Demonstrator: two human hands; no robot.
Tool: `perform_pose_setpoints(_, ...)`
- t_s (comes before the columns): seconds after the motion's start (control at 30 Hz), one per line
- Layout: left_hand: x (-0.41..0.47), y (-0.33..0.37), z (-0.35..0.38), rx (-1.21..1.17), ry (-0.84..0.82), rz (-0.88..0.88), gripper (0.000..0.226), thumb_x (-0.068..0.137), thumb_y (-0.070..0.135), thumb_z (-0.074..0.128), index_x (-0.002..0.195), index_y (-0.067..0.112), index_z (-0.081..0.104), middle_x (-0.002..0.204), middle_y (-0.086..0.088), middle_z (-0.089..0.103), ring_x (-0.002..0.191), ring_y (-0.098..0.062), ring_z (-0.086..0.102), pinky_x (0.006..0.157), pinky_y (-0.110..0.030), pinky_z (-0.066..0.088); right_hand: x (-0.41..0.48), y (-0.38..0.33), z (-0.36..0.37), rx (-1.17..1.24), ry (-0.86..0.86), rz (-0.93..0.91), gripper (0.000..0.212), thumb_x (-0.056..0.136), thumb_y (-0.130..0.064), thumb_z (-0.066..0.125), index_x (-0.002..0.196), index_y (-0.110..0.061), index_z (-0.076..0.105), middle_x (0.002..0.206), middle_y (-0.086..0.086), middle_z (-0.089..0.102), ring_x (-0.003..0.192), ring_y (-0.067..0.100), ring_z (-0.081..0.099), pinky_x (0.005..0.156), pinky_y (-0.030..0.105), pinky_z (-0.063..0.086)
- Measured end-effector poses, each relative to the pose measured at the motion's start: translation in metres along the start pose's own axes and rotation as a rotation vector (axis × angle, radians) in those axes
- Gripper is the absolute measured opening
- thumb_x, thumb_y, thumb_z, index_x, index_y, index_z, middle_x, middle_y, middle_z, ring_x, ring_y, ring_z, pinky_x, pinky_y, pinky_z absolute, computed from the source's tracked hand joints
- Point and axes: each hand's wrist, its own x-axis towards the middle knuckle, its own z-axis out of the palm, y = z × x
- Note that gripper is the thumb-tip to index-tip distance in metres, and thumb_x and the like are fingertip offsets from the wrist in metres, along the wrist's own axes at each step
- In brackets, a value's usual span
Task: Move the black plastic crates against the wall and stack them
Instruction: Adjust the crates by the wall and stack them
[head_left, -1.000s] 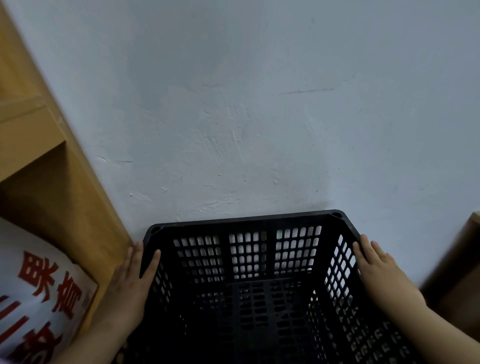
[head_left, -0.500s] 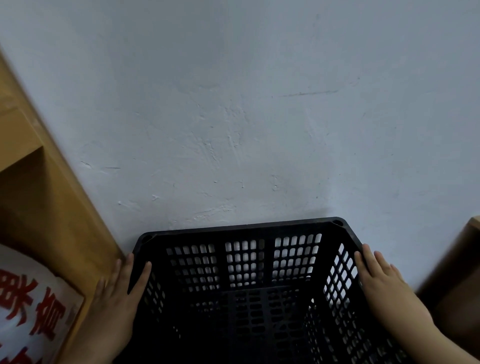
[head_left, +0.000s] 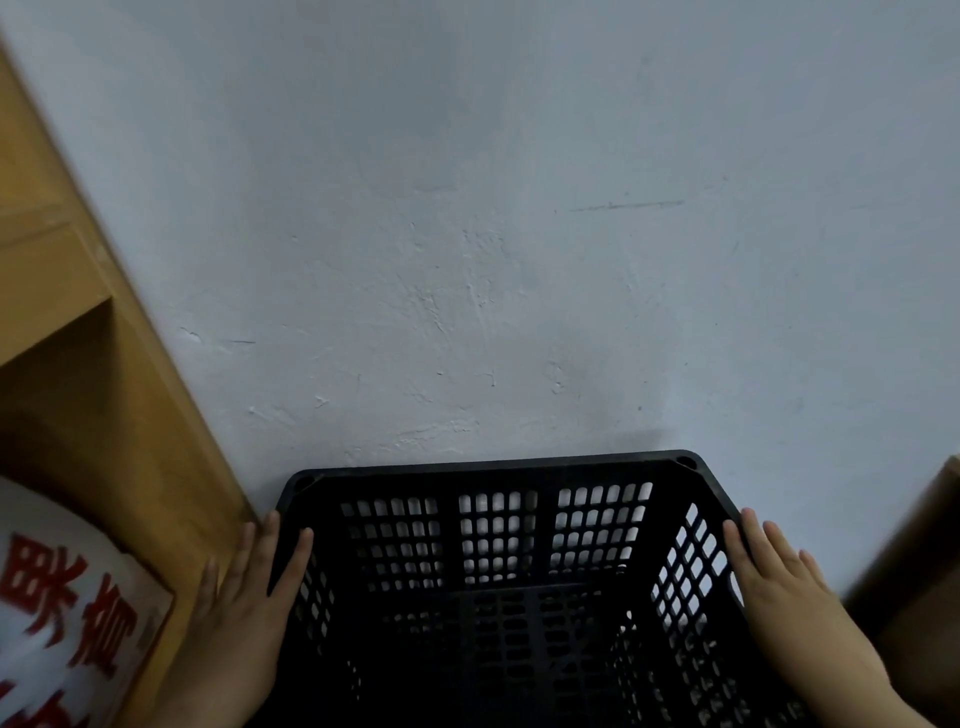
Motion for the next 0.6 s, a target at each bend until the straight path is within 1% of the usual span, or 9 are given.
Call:
perform_pose_setpoints(0.03, 0.0, 0.001, 0.0, 0.017, -0.032, -0.013, 0.102, 0.078, -0.001, 0.054, 0.133, 0.008, -0.032, 0.141, -0.012, -0.041, 0.136, -0.021, -0.03, 0.115, -0.051, 0.004, 0.002, -0.001, -0.003, -0.035, -0.018, 0.012, 0.092, 0.065, -0.006, 0.073, 0.142, 0.001, 0.022, 0.151, 0.023, 0.022, 0.134, 0.039, 0.036, 0.101, 0.05, 0.041)
perform_pose_setpoints(0.07, 0.0, 0.001, -0.001, 0.038, -0.104, -0.034, 0.099, 0.081, -0.001, 0.049, 0.129, 0.008, -0.037, 0.136, -0.01, -0.047, 0.136, -0.024, -0.032, 0.116, -0.048, -0.001, 0.005, -0.004, -0.005, -0.055, 0.015, -0.013, 0.086, 0.079, -0.009, 0.06, 0.145, -0.002, 0.004, 0.156, 0.019, 0.003, 0.142, 0.038, 0.018, 0.111, 0.048, 0.028)
perform_pose_setpoints(0.1, 0.002, 0.0, 0.0, 0.041, -0.157, -0.067, 0.097, 0.083, 0.0, 0.046, 0.127, 0.009, -0.04, 0.133, -0.009, -0.05, 0.136, -0.027, -0.032, 0.116, -0.047, -0.003, 0.01, -0.003, -0.004, -0.007, 0.035, -0.034, 0.079, 0.089, -0.011, 0.045, 0.144, -0.005, -0.012, 0.156, 0.014, -0.013, 0.145, 0.034, 0.0, 0.116, 0.044, 0.013)
perform_pose_setpoints(0.13, 0.004, 0.0, 0.0, 0.039, -0.183, -0.078, 0.098, 0.084, 0.001, 0.046, 0.127, 0.01, -0.042, 0.132, -0.009, -0.052, 0.138, -0.03, -0.031, 0.116, -0.047, -0.003, 0.013, -0.003, -0.008, 0.043, 0.026, -0.013, 0.075, 0.093, -0.012, 0.037, 0.142, -0.008, -0.02, 0.155, 0.011, -0.021, 0.145, 0.031, -0.01, 0.117, 0.042, 0.005)
perform_pose_setpoints(0.17, 0.007, 0.0, 0.001, 0.037, -0.177, -0.082, 0.099, 0.084, 0.002, 0.047, 0.127, 0.011, -0.042, 0.131, -0.009, -0.052, 0.138, -0.032, -0.03, 0.116, -0.047, -0.003, 0.016, -0.002, -0.004, 0.058, 0.031, -0.01, 0.074, 0.094, -0.013, 0.034, 0.14, -0.009, -0.025, 0.155, 0.01, -0.023, 0.144, 0.03, -0.014, 0.117, 0.041, 0.001)
perform_pose_setpoints(0.3, 0.006, -0.002, 0.005, 0.061, -0.187, -0.082, 0.104, 0.084, 0.006, 0.05, 0.124, 0.012, -0.045, 0.129, -0.011, -0.055, 0.137, -0.034, -0.033, 0.116, -0.048, -0.005, 0.009, -0.001, 0.002, -0.001, -0.039, -0.004, 0.073, 0.095, -0.014, 0.032, 0.13, -0.01, -0.032, 0.154, 0.013, -0.026, 0.144, 0.03, -0.016, 0.118, 0.04, 0.001)
perform_pose_setpoints(0.43, 0.006, -0.004, 0.005, 0.077, -0.18, -0.087, 0.103, 0.083, 0.006, 0.05, 0.126, 0.011, -0.043, 0.128, -0.009, -0.055, 0.137, -0.033, -0.033, 0.116, -0.048, -0.005, 0.011, -0.003, 0.0, 0.055, -0.039, 0.005, 0.076, 0.094, -0.012, 0.034, 0.138, -0.009, -0.028, 0.154, 0.012, -0.024, 0.144, 0.031, -0.014, 0.118, 0.041, 0.002)
perform_pose_setpoints(0.57, 0.005, -0.003, 0.007, 0.042, -0.16, -0.065, 0.103, 0.084, 0.01, 0.051, 0.125, 0.012, -0.044, 0.13, -0.011, -0.055, 0.136, -0.031, -0.033, 0.116, -0.048, -0.003, 0.01, 0.002, 0.007, 0.044, -0.027, 0.004, 0.075, 0.094, -0.012, 0.033, 0.131, -0.01, -0.032, 0.152, 0.008, -0.029, 0.144, 0.029, -0.016, 0.117, 0.039, 0.001)
perform_pose_setpoints(0.6, 0.006, -0.005, 0.01, 0.03, -0.139, -0.057, 0.102, 0.085, 0.011, 0.05, 0.126, 0.011, -0.043, 0.131, -0.011, -0.055, 0.135, -0.028, -0.034, 0.116, -0.048, -0.003, 0.01, 0.002, 0.009, 0.04, -0.022, 0.008, 0.075, 0.094, -0.013, 0.035, 0.131, -0.01, -0.031, 0.15, 0.007, -0.03, 0.144, 0.03, -0.014, 0.117, 0.04, 0.003)
